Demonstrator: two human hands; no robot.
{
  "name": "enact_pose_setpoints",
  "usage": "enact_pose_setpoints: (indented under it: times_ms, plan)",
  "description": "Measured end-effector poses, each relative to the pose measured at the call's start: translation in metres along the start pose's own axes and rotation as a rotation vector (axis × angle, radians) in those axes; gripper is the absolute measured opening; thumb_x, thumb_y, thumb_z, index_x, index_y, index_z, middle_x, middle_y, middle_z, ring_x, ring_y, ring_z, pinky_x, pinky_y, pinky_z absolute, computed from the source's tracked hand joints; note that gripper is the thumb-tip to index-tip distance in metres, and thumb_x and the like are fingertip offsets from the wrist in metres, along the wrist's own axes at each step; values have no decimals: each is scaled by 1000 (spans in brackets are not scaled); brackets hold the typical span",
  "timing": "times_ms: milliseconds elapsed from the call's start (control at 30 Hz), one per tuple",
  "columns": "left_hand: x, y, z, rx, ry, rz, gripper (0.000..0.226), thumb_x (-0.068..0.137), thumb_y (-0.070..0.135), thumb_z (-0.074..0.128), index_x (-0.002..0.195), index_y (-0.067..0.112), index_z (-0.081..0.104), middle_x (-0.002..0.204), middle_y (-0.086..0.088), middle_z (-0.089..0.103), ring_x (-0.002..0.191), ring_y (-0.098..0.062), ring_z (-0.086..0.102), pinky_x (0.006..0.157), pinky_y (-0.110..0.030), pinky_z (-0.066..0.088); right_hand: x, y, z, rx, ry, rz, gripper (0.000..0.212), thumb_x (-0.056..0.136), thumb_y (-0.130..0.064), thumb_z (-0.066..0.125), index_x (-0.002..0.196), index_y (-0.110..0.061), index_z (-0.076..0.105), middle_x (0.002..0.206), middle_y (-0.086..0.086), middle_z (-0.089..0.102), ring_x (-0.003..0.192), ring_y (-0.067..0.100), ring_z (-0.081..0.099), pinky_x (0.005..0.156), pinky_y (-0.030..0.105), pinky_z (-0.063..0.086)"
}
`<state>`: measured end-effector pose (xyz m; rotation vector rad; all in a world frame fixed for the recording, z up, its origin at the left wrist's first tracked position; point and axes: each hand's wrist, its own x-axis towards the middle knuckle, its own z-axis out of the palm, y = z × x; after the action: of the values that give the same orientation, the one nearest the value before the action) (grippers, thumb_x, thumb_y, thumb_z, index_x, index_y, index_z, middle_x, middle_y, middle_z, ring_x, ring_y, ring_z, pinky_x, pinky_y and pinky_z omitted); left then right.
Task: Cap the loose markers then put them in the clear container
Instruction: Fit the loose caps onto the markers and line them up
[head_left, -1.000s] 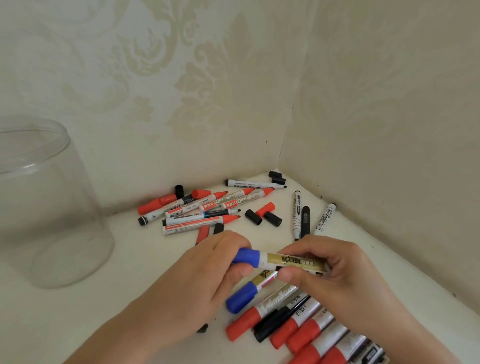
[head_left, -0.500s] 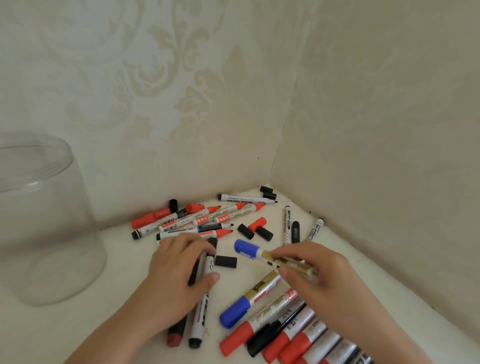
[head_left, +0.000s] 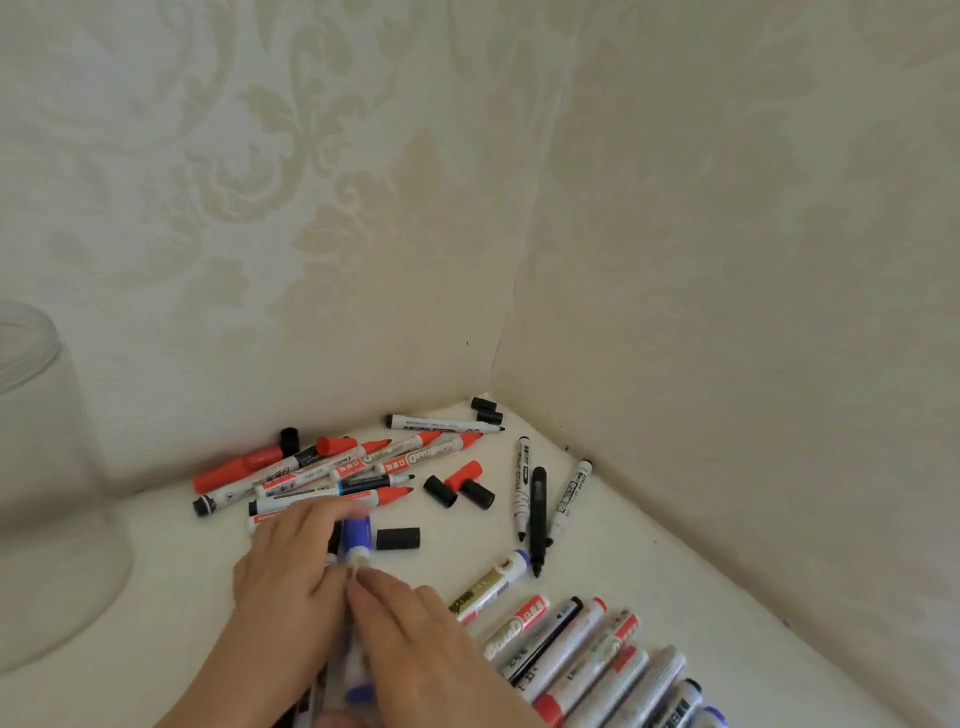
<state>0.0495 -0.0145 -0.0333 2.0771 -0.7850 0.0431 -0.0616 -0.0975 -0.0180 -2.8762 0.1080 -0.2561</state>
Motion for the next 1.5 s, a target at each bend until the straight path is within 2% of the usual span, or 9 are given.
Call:
enact_pose_setpoints:
  times_ms: [133,267,400,600,900,1167,1267,1401,1501]
  plan:
    - [-2,-1,-7,21,-86,69,28,82,33,47,90,60,46,103,30,50,105,-4,42,95,-34,31,4,16,-29,169,89,-119,43,89,-29,52,131,-27,45,141,-8,40,124,10,33,103,18,21]
    - [-5,2,-5,156,-128,115,34,84,25,60,86,53,41,112,26,42,117,-3,37,101,-32,26,10,75,-66,212,253,128,28,92,-15,48,112,-29,61,106,-17,54,96,-5,43,81,-2,27]
    - [1,10,-10,73,-70,185,26,85,22,58,93,45,50,107,28,47,105,7,38,91,-18,26,26,142,-85,-56,131,305,29,92,-11,45,106,-27,66,103,-4,64,93,13,54,77,21,42]
    - [11,19,-2,227,-160,213,22,86,31,57,104,41,49,111,24,45,112,1,38,97,-20,30,46,171,-90,-467,-98,-15,32,89,-10,49,112,-28,62,112,-2,62,105,20,50,82,33,42]
    - [23,23,3,475,-327,233,27,79,48,60,102,35,57,122,18,41,117,-5,31,101,-27,27,52,165,-73,-616,-176,-217,30,87,-8,47,112,-21,57,106,2,59,99,24,53,72,31,42]
    - [24,31,3,179,-194,247,22,78,34,68,84,40,47,97,25,55,98,9,48,90,-13,35,19,155,-90,-144,371,117,20,75,-6,66,92,-17,65,87,-1,67,86,22,59,68,27,39]
    - [21,38,-1,-22,-207,220,23,75,27,71,81,39,52,86,26,62,85,15,50,69,-5,37,-2,136,-86,62,368,161,18,82,-16,63,96,-28,63,87,-12,64,82,10,56,70,21,40]
    - [13,39,-4,-173,-199,213,22,70,32,72,86,39,60,90,22,62,82,-6,56,66,-11,43,-23,109,-73,368,385,125,27,85,-17,58,94,-43,58,91,-17,56,87,3,54,75,7,39]
    - [9,38,-8,-241,-170,180,27,63,42,67,88,42,59,86,25,64,84,1,59,70,-7,43,-30,106,-63,398,367,119,29,86,-14,58,97,-40,62,95,-19,56,85,5,54,74,7,40]
